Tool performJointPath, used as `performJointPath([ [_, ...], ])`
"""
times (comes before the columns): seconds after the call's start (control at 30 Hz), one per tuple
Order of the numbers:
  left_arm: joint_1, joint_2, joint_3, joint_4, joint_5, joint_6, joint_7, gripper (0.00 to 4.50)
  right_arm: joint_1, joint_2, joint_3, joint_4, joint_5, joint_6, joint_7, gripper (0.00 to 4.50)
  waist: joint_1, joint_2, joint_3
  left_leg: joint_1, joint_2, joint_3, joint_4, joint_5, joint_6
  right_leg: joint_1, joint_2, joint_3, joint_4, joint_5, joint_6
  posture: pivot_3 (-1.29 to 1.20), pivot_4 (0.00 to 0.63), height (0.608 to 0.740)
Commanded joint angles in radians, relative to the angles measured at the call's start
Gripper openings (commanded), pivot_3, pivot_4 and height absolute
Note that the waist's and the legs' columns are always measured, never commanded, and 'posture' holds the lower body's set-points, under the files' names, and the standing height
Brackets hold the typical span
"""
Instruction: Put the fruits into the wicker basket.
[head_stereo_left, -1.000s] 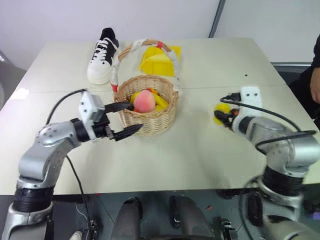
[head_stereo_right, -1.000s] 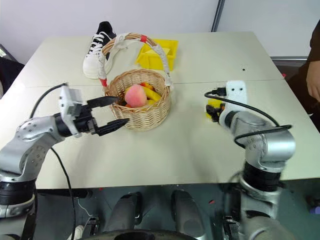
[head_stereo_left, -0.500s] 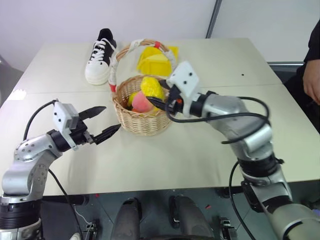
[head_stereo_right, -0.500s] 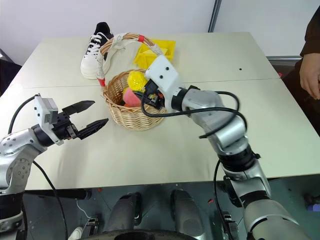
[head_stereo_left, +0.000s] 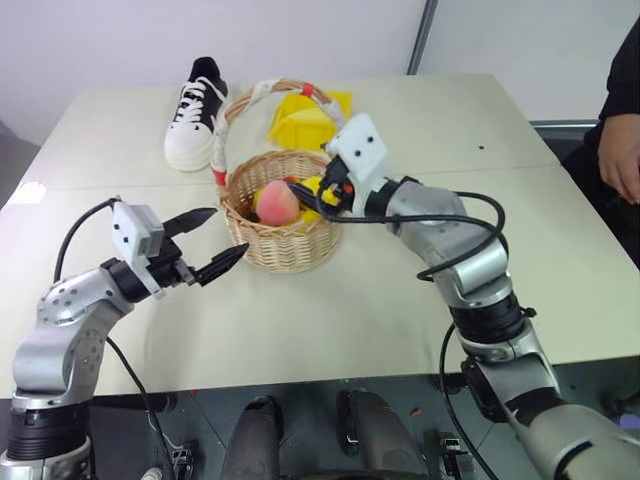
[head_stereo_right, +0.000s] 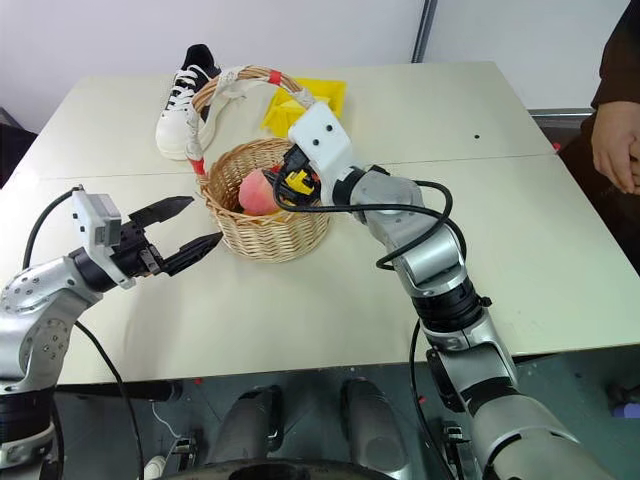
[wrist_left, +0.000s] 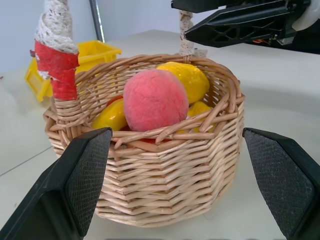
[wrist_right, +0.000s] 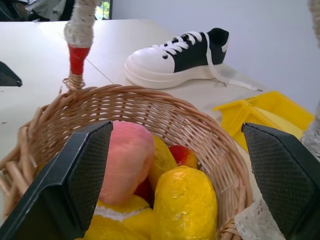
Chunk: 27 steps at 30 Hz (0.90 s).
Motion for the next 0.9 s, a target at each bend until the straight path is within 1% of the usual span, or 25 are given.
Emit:
performJointPath([
  [0.03,-0.022,0.007,-0.001,-0.005,0.001,-0.016,0.000,4.50,0.041,0.002,-0.086,-0.154,0.089,-0.033,0.047,4.44,0.001,0.000,0.000,0.000,0.000,0.000,0.000,0.000,0.000,0.000,0.000,0.000,0.000,0.000,0.000,0.00,0.150,0.740],
  [0.13,-0.013,0.012,0.005,-0.004,-0.003,-0.020,-0.005,4.50,0.136,-0.048,-0.180,-0.273,0.220,0.017,0.129,4.44,0.004,0.000,0.000,0.000,0.000,0.000,0.000,0.000,0.000,0.000,0.000,0.000,0.000,-0.001,0.001,0.00,0.150,0.740],
  [0.17,-0.011,0.012,0.006,-0.003,-0.004,-0.021,-0.006,4.50,0.158,-0.065,-0.198,-0.280,0.232,0.031,0.133,4.44,0.005,0.000,0.000,0.000,0.000,0.000,0.000,0.000,0.000,0.001,0.000,0.000,0.000,-0.001,0.001,0.00,0.150,0.740],
  [0.27,-0.013,0.012,0.006,0.004,-0.005,-0.022,-0.008,4.50,0.168,-0.099,-0.202,-0.224,0.180,0.033,0.086,4.44,0.000,0.000,0.000,0.000,0.000,0.000,0.001,0.000,0.000,0.001,-0.001,0.000,0.000,-0.001,0.001,0.00,0.150,0.740],
  [0.33,-0.016,0.009,0.005,0.008,-0.009,-0.023,-0.009,4.50,0.145,-0.089,-0.200,-0.152,0.136,0.016,0.032,4.44,-0.005,0.000,0.000,0.002,0.000,0.001,0.001,0.000,0.000,0.001,0.000,0.000,0.000,-0.001,-0.004,0.00,0.150,0.740],
  [0.4,-0.026,0.000,0.006,0.008,-0.019,-0.023,-0.006,4.50,0.098,-0.048,-0.198,-0.050,0.109,-0.027,-0.008,4.44,-0.004,0.000,0.000,0.002,0.000,0.000,0.000,0.000,0.000,0.001,0.001,0.001,0.000,0.000,-0.006,0.00,0.150,0.740],
  [0.5,-0.032,-0.006,0.011,0.008,-0.031,-0.020,-0.005,4.50,0.038,0.013,-0.197,0.085,0.089,-0.089,-0.037,4.44,-0.003,0.000,0.000,0.003,0.000,0.000,0.000,0.000,0.000,0.001,0.002,0.001,0.001,0.000,-0.006,0.00,0.150,0.740],
  [0.6,-0.022,-0.004,0.017,0.000,-0.037,-0.018,-0.006,4.50,-0.006,0.066,-0.225,0.199,0.083,-0.147,-0.069,4.44,-0.002,0.000,0.000,0.002,0.000,0.000,0.000,0.000,0.000,0.001,0.002,0.001,0.002,0.001,-0.001,0.00,0.150,0.740],
  [0.7,-0.006,-0.004,0.022,-0.015,-0.043,-0.017,0.001,4.50,-0.024,0.095,-0.254,0.260,0.099,-0.170,-0.087,3.65,0.002,0.000,0.000,0.000,0.000,0.000,0.000,0.000,0.000,0.000,0.001,0.001,0.001,0.000,0.001,0.00,0.150,0.740],
  [0.87,0.016,-0.003,0.031,-0.032,-0.046,-0.017,0.012,4.50,-0.019,0.110,-0.290,0.250,0.141,-0.163,-0.080,1.10,0.001,0.000,0.000,0.000,-0.001,0.000,0.000,0.000,0.000,0.000,0.000,0.001,0.000,0.000,0.001,0.00,0.150,0.740],
  [0.9,0.019,-0.004,0.031,-0.034,-0.046,-0.017,0.013,4.50,-0.015,0.109,-0.294,0.238,0.148,-0.161,-0.077,0.66,0.000,0.000,0.000,0.000,0.000,0.000,0.000,0.000,0.000,0.000,0.000,0.001,0.000,0.000,0.001,0.00,0.150,0.740],
])
